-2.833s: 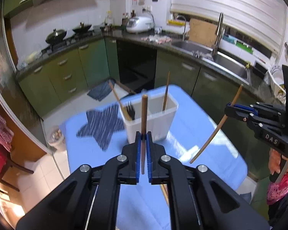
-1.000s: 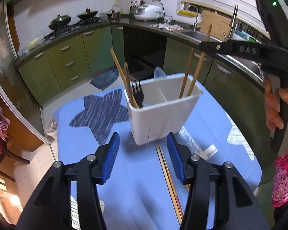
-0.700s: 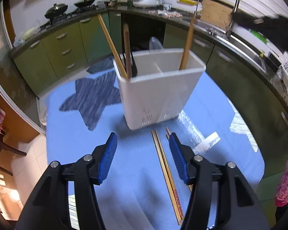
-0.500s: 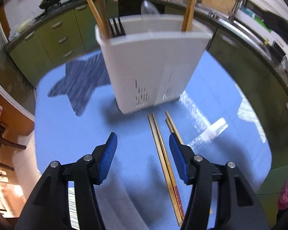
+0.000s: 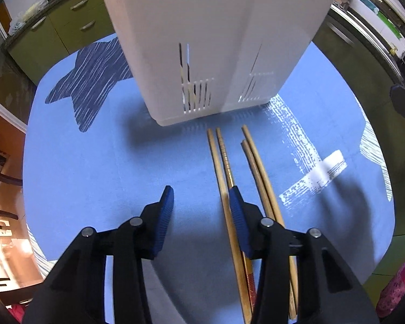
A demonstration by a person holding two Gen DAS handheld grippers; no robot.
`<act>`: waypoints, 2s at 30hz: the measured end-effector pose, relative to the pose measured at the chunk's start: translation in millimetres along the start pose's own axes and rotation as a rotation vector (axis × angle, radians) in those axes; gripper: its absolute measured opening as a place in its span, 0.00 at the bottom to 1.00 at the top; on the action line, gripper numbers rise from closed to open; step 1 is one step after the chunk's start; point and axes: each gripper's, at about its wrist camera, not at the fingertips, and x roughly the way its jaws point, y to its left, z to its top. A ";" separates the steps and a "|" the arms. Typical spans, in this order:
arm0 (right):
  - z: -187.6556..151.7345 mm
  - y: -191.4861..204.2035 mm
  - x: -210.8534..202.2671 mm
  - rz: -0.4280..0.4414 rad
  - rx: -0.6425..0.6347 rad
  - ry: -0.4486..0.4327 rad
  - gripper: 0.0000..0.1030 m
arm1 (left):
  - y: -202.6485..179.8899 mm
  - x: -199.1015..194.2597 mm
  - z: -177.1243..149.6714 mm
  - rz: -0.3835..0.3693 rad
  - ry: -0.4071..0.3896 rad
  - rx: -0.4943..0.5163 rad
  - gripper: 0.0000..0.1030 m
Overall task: Organize utensils
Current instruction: 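Lower the left gripper onto a wooden chopstick on the table and close it, then grasp a wooden chopstick with the right gripper while the left holds its chopstick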
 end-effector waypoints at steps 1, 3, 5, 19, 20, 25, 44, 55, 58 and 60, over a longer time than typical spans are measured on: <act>0.9 0.7 1.4 0.000 0.000 0.002 0.15 | -1.1 1.5 -0.4 0.001 0.003 0.002 0.40; -0.4 1.1 3.7 0.005 0.004 0.006 0.15 | -2.5 4.2 -1.4 0.011 0.009 0.007 0.36; 4.0 4.5 3.9 0.007 0.004 0.009 0.15 | -4.5 8.6 -2.0 0.017 0.026 0.008 0.28; 10.3 4.7 4.8 0.034 0.006 0.016 0.15 | -5.6 13.9 2.9 0.027 0.057 0.013 0.27; 10.1 4.6 5.1 0.034 0.007 0.016 0.15 | -6.5 15.3 4.0 0.027 0.062 0.013 0.27; 9.7 4.0 6.1 0.037 0.012 0.016 0.18 | -16.4 20.9 9.1 0.031 0.053 0.023 0.19; -10.0 24.9 75.2 0.011 -0.038 0.204 0.23 | 21.2 -59.3 -7.3 -0.008 -0.197 -0.053 0.06; -21.3 47.5 119.9 -0.017 -0.051 0.302 0.16 | 30.4 -115.3 -34.6 -0.045 -0.317 -0.029 0.06; -22.2 51.4 120.7 -0.014 -0.048 0.297 0.16 | 29.1 -120.3 -39.3 -0.054 -0.330 -0.016 0.06; -22.9 56.1 122.2 -0.021 -0.059 0.300 0.16 | 29.1 -122.2 -40.5 -0.062 -0.335 -0.013 0.06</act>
